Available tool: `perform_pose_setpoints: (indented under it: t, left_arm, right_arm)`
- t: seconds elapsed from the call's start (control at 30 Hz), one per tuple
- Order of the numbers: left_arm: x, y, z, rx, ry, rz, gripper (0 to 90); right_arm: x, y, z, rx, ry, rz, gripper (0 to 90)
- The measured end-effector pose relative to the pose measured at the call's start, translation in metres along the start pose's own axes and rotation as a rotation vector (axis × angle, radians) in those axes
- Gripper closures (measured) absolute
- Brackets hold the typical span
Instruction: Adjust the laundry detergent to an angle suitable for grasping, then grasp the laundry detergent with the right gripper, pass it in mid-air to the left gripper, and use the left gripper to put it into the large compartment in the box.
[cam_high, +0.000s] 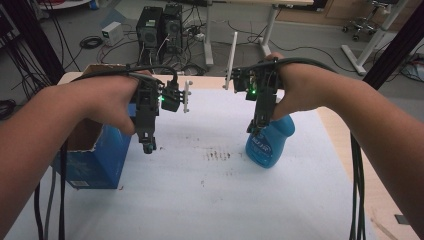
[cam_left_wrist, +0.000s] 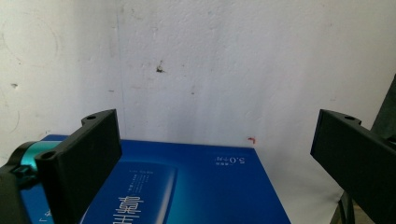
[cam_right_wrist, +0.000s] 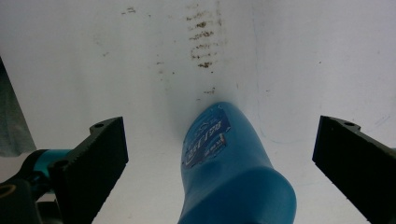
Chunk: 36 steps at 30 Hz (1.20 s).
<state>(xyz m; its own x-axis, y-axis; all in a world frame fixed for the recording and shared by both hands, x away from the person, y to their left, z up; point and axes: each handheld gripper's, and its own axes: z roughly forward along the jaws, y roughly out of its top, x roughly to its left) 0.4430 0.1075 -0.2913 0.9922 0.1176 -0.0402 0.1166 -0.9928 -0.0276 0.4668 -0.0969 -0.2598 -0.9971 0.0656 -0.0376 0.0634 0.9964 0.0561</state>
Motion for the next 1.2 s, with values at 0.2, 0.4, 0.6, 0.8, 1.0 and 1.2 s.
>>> perform_pose_setpoints:
  t: [0.2,0.4,0.6,0.8,1.0,1.2]
  left_arm:
    - [-0.0007,0.0010,0.0008,0.003,0.000,-0.004,1.8]
    - [-0.0015,0.0019,0.0004,0.007,0.004,-0.008,1.7]
    - [-0.0026,0.0039,0.0003,0.005,-0.002,-0.005,1.7]
    - [-0.0016,0.0066,0.0010,0.004,-0.003,0.000,1.7]
    - [-0.0001,0.0061,-0.0011,-0.004,-0.003,0.004,1.7]
    - [-0.0009,0.0023,-0.0031,-0.007,0.000,-0.001,1.7]
  right_arm:
    - [-0.0003,-0.0017,-0.0012,0.001,-0.002,0.007,2.3]
    - [0.0001,-0.0019,-0.0016,-0.003,-0.005,0.004,2.3]
    - [0.0002,-0.0014,-0.0022,-0.012,0.002,-0.003,2.3]
    - [0.0002,-0.0044,-0.0057,-0.020,0.003,0.008,2.3]
    - [0.0026,-0.0052,-0.0085,-0.018,-0.003,0.021,2.3]
    - [0.0011,-0.0042,-0.0086,-0.022,0.000,0.012,2.3]
